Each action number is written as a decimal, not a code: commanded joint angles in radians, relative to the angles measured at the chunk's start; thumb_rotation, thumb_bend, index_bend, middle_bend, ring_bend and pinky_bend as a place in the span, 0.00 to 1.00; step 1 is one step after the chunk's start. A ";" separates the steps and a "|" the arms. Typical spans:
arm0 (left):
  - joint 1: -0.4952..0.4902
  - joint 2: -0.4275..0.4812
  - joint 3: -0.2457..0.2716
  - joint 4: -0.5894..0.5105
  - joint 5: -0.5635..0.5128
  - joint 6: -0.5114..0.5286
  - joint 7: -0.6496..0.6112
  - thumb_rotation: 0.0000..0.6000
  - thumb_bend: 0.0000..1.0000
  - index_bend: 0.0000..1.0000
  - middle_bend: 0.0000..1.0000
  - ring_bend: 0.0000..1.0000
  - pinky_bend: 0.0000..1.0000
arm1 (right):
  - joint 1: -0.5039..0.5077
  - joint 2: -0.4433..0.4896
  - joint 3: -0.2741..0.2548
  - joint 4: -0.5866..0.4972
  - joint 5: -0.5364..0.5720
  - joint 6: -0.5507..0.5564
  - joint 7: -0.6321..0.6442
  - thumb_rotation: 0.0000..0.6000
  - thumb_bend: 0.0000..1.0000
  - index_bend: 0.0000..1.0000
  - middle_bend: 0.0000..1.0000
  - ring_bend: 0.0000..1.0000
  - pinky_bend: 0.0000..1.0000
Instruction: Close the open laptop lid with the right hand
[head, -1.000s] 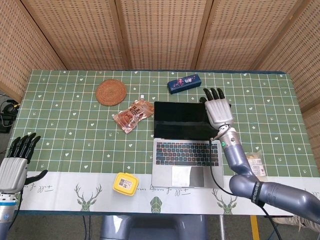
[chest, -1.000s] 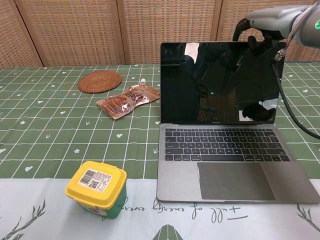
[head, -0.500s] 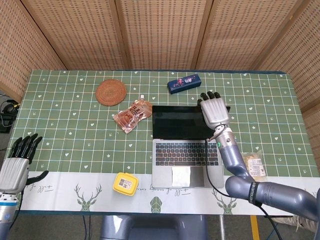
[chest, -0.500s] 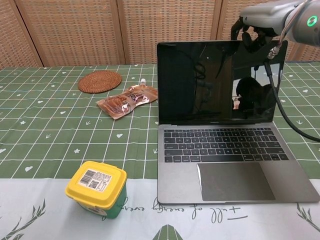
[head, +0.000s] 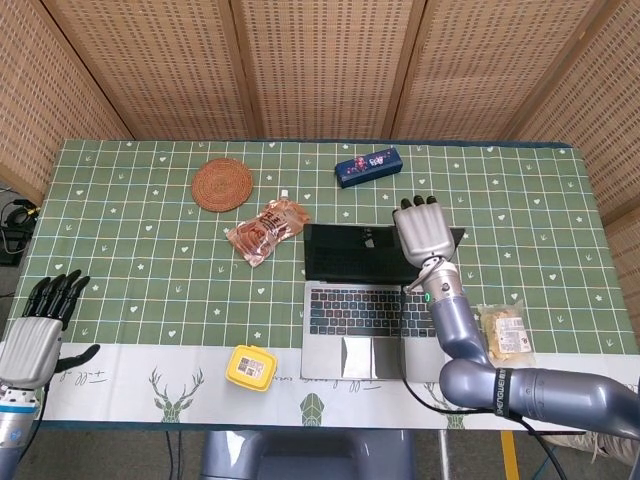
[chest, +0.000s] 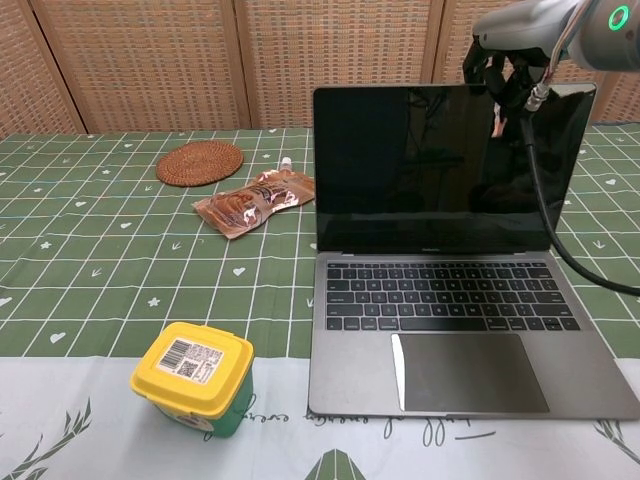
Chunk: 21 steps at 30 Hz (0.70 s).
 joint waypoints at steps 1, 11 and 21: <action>0.000 0.000 0.001 -0.001 0.001 -0.001 0.001 1.00 0.13 0.00 0.00 0.00 0.00 | 0.014 0.015 -0.001 -0.031 0.023 0.017 -0.016 1.00 1.00 0.54 0.38 0.28 0.33; 0.000 0.002 0.004 -0.004 0.004 0.000 0.003 1.00 0.13 0.00 0.00 0.00 0.00 | 0.047 0.053 0.000 -0.121 0.095 0.052 -0.049 1.00 1.00 0.58 0.42 0.32 0.36; 0.002 0.007 0.006 -0.007 0.011 0.007 -0.003 1.00 0.13 0.00 0.00 0.00 0.00 | 0.117 0.076 -0.005 -0.218 0.274 0.107 -0.142 1.00 1.00 0.60 0.43 0.32 0.38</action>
